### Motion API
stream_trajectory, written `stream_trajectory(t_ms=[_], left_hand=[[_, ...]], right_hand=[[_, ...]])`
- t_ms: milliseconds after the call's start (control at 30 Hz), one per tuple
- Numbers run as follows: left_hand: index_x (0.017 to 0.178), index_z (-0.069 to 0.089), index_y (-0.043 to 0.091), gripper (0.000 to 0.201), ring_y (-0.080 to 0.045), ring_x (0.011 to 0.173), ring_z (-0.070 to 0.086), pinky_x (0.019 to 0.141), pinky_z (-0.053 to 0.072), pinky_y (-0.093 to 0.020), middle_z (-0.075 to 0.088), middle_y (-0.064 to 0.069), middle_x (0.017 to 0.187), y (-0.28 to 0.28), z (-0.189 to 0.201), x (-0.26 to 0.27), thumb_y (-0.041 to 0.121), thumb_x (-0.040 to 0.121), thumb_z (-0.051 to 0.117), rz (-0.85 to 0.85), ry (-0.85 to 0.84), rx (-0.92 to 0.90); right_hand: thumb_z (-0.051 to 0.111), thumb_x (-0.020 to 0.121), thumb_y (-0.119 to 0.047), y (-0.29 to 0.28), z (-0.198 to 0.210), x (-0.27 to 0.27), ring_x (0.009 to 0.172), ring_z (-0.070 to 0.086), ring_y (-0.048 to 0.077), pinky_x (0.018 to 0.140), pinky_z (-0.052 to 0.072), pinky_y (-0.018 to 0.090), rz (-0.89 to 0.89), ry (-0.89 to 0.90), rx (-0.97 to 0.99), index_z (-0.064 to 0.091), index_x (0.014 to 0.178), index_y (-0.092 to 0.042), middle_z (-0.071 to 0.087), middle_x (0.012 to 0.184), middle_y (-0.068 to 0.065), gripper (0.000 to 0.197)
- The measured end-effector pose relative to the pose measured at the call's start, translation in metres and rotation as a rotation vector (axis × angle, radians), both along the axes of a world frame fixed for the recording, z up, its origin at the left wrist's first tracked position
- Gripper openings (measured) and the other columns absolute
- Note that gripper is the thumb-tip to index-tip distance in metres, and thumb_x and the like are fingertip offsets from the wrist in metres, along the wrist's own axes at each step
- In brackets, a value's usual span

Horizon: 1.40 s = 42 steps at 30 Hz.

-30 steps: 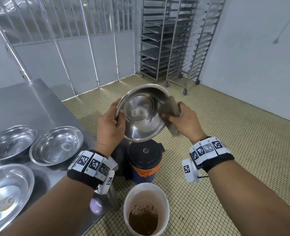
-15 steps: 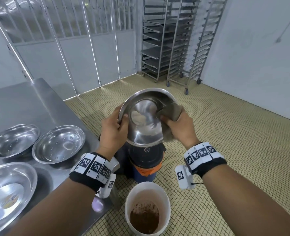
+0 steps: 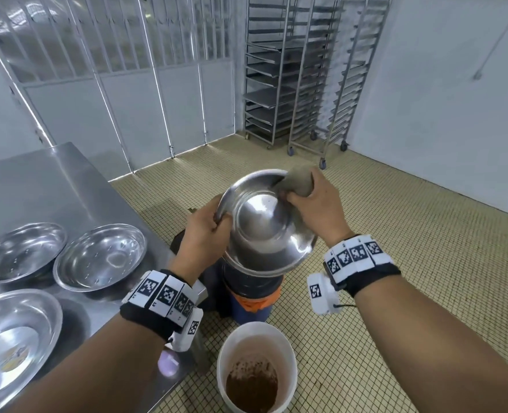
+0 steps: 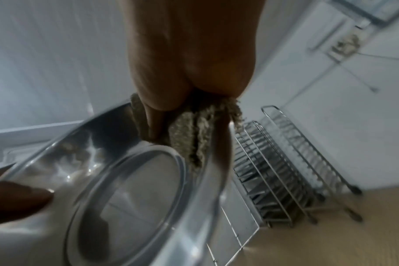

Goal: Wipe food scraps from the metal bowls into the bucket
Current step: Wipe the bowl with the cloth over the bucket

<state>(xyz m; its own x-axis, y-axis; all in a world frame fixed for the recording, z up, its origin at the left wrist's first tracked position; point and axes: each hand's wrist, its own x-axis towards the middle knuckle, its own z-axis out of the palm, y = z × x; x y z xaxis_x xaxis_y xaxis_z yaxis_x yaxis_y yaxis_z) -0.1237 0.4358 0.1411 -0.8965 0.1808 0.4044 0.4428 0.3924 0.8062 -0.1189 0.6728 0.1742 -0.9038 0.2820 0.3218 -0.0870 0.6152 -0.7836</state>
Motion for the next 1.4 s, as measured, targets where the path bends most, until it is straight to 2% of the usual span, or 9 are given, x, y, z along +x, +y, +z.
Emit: stream_trajectory(t_ms=[200, 367, 567, 733, 867, 967, 1100, 1267, 1400], left_hand=[[0.105, 0.068, 0.019, 0.022, 0.0, 0.069, 0.061, 0.064, 0.047, -0.012, 0.067, 0.008, 0.08, 0.006, 0.013, 0.002, 0.005, 0.1, 0.053, 0.059, -0.02, 0.238], [0.103, 0.068, 0.016, 0.02, -0.011, 0.066, 0.06, 0.062, 0.048, -0.018, 0.066, 0.002, 0.078, 0.008, 0.0, 0.004, 0.004, 0.098, 0.052, 0.078, -0.055, 0.257], [0.105, 0.064, 0.035, 0.032, 0.0, 0.077, 0.068, 0.065, 0.05, -0.012, 0.072, 0.011, 0.086, 0.005, 0.019, -0.004, 0.005, 0.097, 0.058, -0.012, -0.145, 0.159], [0.109, 0.075, 0.03, 0.021, -0.008, 0.086, 0.073, 0.076, 0.054, -0.023, 0.077, 0.009, 0.091, 0.01, 0.029, -0.007, 0.014, 0.103, 0.062, -0.151, -0.154, 0.201], [0.103, 0.077, 0.02, 0.019, -0.009, 0.072, 0.069, 0.064, 0.052, -0.017, 0.075, 0.004, 0.079, 0.014, 0.023, -0.004, 0.013, 0.104, 0.059, -0.052, -0.167, 0.332], [0.105, 0.076, 0.02, 0.018, -0.006, 0.074, 0.068, 0.065, 0.052, -0.016, 0.074, 0.009, 0.079, 0.015, 0.022, -0.004, 0.012, 0.103, 0.06, -0.003, -0.155, 0.388], [0.107, 0.076, 0.027, 0.02, -0.01, 0.071, 0.069, 0.065, 0.055, -0.023, 0.074, 0.004, 0.078, 0.017, 0.019, -0.004, 0.016, 0.104, 0.059, -0.013, -0.134, 0.256], [0.1, 0.077, 0.026, 0.02, -0.02, 0.069, 0.066, 0.064, 0.054, -0.032, 0.072, -0.001, 0.076, 0.02, 0.022, -0.009, 0.016, 0.103, 0.059, 0.003, -0.081, 0.283], [0.107, 0.078, 0.018, 0.018, 0.001, 0.066, 0.063, 0.063, 0.048, -0.012, 0.071, 0.017, 0.073, 0.019, 0.027, -0.012, 0.013, 0.102, 0.062, 0.092, -0.056, 0.386]], right_hand=[[0.076, 0.089, -0.036, -0.006, -0.01, 0.004, 0.086, 0.055, -0.007, 0.074, 0.04, 0.007, -0.091, 0.073, -0.107, 0.059, 0.124, -0.023, 0.062, 0.1, -0.019, 0.041], [0.078, 0.088, -0.033, -0.009, -0.029, 0.007, 0.092, 0.068, 0.006, 0.087, 0.058, 0.036, -0.122, 0.02, -0.277, 0.068, 0.11, -0.025, 0.072, 0.099, -0.012, 0.025], [0.074, 0.092, -0.02, 0.009, -0.003, 0.006, 0.077, 0.054, -0.016, 0.065, 0.038, -0.003, -0.037, 0.068, -0.044, 0.067, 0.116, -0.019, 0.057, 0.088, -0.027, 0.025], [0.073, 0.09, -0.02, 0.001, -0.002, 0.008, 0.083, 0.059, 0.008, 0.074, 0.04, 0.011, 0.035, 0.014, 0.172, 0.065, 0.12, -0.019, 0.062, 0.093, -0.014, 0.03], [0.075, 0.089, -0.023, -0.004, -0.024, 0.008, 0.085, 0.059, -0.008, 0.067, 0.04, 0.001, -0.075, 0.064, -0.093, 0.067, 0.112, -0.021, 0.064, 0.092, -0.02, 0.025], [0.077, 0.089, -0.024, -0.007, -0.044, 0.012, 0.092, 0.065, 0.003, 0.066, 0.042, 0.006, -0.114, 0.025, -0.201, 0.066, 0.106, -0.026, 0.066, 0.092, -0.017, 0.021], [0.076, 0.087, -0.021, 0.0, -0.024, 0.005, 0.092, 0.064, 0.012, 0.07, 0.039, 0.008, -0.067, -0.015, -0.045, 0.067, 0.117, -0.018, 0.066, 0.099, -0.012, 0.031], [0.076, 0.087, -0.022, 0.002, -0.001, -0.001, 0.079, 0.054, -0.007, 0.068, 0.038, -0.002, -0.05, 0.055, 0.003, 0.059, 0.107, -0.027, 0.059, 0.089, -0.022, 0.027], [0.08, 0.083, -0.026, -0.007, -0.033, 0.004, 0.089, 0.068, 0.01, 0.08, 0.056, 0.027, -0.143, 0.051, -0.218, 0.068, 0.108, -0.021, 0.072, 0.095, -0.01, 0.027]])
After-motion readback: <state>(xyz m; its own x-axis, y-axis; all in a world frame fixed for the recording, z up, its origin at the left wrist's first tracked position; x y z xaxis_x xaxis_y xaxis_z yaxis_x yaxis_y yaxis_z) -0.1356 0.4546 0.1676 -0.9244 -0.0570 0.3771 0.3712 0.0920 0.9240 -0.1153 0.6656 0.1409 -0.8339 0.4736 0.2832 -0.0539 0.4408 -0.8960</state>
